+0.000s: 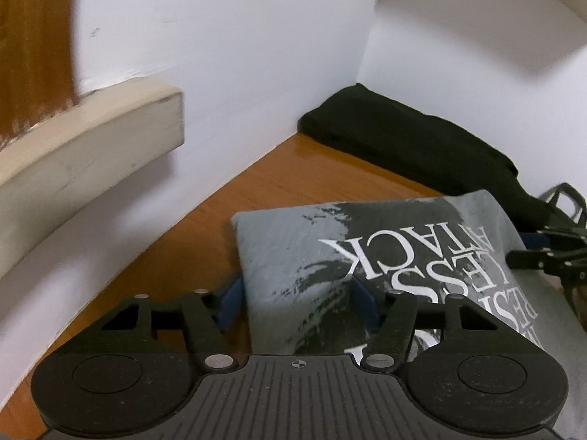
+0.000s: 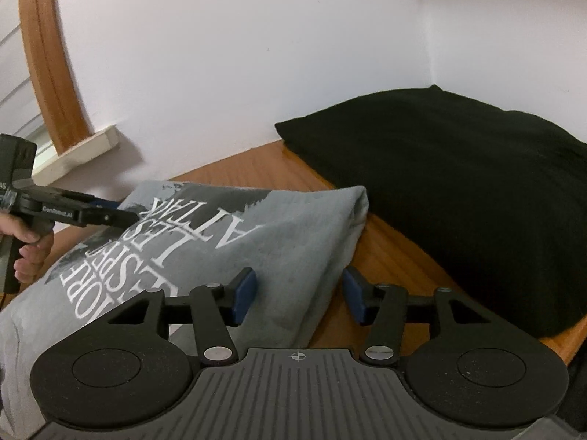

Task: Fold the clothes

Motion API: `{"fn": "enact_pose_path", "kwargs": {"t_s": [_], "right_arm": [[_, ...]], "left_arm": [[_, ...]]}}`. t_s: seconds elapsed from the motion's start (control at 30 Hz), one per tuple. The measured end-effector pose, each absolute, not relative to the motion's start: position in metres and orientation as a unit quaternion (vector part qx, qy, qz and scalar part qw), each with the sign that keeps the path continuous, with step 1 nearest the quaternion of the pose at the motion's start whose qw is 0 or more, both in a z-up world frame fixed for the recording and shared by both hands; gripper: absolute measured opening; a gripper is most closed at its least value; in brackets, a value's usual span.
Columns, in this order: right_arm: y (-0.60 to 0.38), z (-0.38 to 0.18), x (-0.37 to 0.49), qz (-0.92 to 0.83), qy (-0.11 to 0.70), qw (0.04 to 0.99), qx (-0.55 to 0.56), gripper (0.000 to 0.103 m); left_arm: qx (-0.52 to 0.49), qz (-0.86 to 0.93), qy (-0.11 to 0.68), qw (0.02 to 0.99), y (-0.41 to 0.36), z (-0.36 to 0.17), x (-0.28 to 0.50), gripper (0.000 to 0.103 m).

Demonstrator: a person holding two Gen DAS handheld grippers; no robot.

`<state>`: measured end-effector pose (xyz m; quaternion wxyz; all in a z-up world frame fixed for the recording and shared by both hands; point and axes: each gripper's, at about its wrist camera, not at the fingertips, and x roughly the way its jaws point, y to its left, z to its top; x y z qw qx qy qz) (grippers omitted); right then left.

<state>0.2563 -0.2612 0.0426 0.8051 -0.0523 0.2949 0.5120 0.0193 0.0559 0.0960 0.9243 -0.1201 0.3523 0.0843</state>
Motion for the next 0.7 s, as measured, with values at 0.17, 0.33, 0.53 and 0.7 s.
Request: {"fn": "enact_pose_path", "kwargs": {"t_s": [0.17,0.33,0.53,0.7], "right_arm": [[-0.246,0.045,0.26,0.524,0.293,0.796,-0.072,0.017],[-0.201,0.054,0.268,0.529,0.269,0.791,-0.15,0.014],[-0.172,0.061,0.286,0.538,0.267,0.776,-0.196,0.025],[-0.194,0.057,0.302,0.54,0.317,0.764,-0.152,0.039]], "left_arm": [[-0.119,0.08,0.355,0.924,0.053,0.097,0.02,0.042],[-0.124,0.095,0.355,0.922,0.048,0.097,-0.008,0.04],[-0.147,0.112,0.343,0.921,0.046,0.099,-0.053,0.044],[-0.169,0.132,0.325,0.921,0.044,0.098,-0.064,0.05]]}}
